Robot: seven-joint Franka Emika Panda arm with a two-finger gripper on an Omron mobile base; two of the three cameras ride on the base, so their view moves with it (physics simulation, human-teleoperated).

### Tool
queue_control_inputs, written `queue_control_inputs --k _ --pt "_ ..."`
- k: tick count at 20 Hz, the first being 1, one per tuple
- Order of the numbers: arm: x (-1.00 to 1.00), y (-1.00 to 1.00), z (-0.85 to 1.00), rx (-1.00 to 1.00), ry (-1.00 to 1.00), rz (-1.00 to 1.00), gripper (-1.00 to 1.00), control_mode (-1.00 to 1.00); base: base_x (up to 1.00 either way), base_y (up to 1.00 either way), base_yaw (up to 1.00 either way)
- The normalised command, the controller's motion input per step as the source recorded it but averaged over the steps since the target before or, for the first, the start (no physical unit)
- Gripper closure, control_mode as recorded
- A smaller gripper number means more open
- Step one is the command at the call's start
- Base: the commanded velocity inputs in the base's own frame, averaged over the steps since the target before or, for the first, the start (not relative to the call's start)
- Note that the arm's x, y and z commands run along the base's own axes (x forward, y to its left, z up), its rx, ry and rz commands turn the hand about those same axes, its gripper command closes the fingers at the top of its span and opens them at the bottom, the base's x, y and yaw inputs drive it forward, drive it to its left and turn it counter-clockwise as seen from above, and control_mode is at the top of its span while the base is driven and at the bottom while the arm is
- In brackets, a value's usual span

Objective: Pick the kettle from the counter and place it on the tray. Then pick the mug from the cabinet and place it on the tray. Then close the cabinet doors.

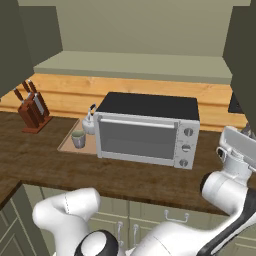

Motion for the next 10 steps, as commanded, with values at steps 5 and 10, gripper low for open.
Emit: queue_control_inputs --k 5,10 --pt "-0.18 0.00 0.43 0.00 -0.10 0.00 1.00 -1.00 0.00 0.00 0.00" --pt "0.05 0.01 0.00 -0.01 0.04 0.00 1.00 -1.00 0.00 0.00 0.00"
